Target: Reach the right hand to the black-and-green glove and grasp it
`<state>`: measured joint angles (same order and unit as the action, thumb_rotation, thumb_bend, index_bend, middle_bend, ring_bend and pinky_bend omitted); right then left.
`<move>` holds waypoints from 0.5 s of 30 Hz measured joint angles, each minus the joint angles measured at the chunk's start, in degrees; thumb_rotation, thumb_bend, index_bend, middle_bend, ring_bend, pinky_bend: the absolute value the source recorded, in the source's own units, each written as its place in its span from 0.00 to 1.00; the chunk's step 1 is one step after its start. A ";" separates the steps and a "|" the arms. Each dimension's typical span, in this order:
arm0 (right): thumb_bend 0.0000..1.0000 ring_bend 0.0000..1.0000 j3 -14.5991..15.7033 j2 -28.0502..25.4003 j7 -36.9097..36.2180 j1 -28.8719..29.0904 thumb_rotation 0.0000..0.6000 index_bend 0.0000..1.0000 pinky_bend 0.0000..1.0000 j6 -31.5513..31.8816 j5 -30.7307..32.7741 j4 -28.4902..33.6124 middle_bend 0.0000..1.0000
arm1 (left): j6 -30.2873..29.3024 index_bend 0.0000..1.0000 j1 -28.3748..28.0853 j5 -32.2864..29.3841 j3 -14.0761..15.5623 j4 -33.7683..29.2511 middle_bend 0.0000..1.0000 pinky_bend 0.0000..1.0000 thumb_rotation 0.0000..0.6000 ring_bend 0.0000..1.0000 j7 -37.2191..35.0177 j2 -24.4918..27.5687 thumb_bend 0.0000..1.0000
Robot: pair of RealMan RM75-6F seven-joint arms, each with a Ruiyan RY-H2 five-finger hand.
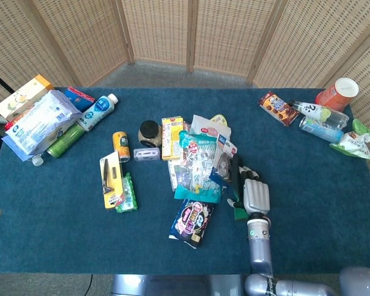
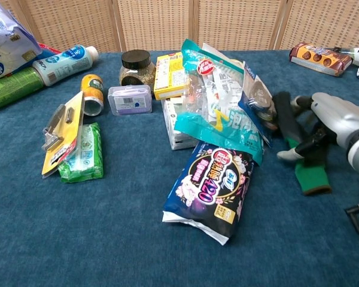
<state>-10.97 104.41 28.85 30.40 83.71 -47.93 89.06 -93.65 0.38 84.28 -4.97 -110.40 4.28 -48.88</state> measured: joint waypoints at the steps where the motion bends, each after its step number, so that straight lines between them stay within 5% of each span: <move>1: 0.27 0.51 -0.04 0.06 -0.74 -0.46 1.00 0.48 0.76 -0.21 -0.26 -0.20 0.51 | -0.03 0.11 0.01 0.02 0.01 -0.02 0.00 0.00 1.00 0.00 0.09 -0.01 0.00; 6: 0.33 0.59 -0.45 -0.63 -2.15 -1.67 1.00 0.52 0.85 -0.26 -2.58 0.14 0.57 | -0.03 0.11 0.04 0.03 0.04 -0.23 0.00 0.00 1.00 0.00 0.49 -0.15 0.00; 15: 0.35 0.60 -1.96 -6.18 -1.29 -3.17 1.00 0.53 0.86 3.83 -9.46 8.90 0.58 | 0.11 0.11 -0.05 0.56 0.21 -0.39 0.00 0.00 1.00 0.00 0.86 -0.43 0.00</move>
<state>-12.93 98.23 27.56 27.22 87.54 -57.39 97.96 -93.54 0.32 84.84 -4.76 -110.79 5.15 -49.31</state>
